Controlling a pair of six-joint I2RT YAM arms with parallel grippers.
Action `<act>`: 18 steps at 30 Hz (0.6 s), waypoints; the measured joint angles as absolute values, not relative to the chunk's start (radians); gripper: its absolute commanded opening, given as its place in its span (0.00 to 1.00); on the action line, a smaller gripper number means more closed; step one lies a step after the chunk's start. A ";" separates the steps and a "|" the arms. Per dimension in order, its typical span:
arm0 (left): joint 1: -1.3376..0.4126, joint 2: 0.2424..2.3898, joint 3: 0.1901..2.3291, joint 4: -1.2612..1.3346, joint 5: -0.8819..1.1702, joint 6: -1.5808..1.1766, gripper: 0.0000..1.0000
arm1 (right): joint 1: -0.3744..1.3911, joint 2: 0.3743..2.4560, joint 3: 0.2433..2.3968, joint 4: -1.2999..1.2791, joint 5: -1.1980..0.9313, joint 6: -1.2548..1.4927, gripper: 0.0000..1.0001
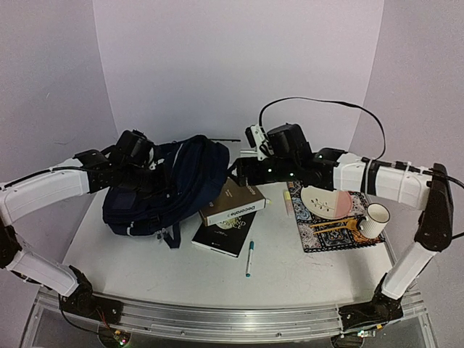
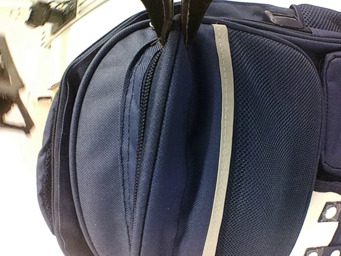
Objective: Pack the student bag
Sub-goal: Pass from the right arm to the left, then pick up the largest pocket of the bag from the student bag.
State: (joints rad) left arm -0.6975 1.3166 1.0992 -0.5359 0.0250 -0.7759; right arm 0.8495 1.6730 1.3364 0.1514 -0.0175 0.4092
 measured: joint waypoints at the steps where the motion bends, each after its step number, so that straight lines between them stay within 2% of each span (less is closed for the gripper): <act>1: -0.698 1.318 1.103 -0.532 0.019 -0.792 0.00 | 0.863 1.653 1.323 0.156 0.002 0.399 0.80; 11: -0.698 1.362 1.134 -0.467 0.006 -0.924 0.00 | 1.039 1.615 1.189 0.279 0.055 0.341 0.76; 18: -0.698 1.378 1.142 -0.429 0.006 -0.998 0.00 | 1.160 1.768 1.188 0.426 0.095 0.286 0.59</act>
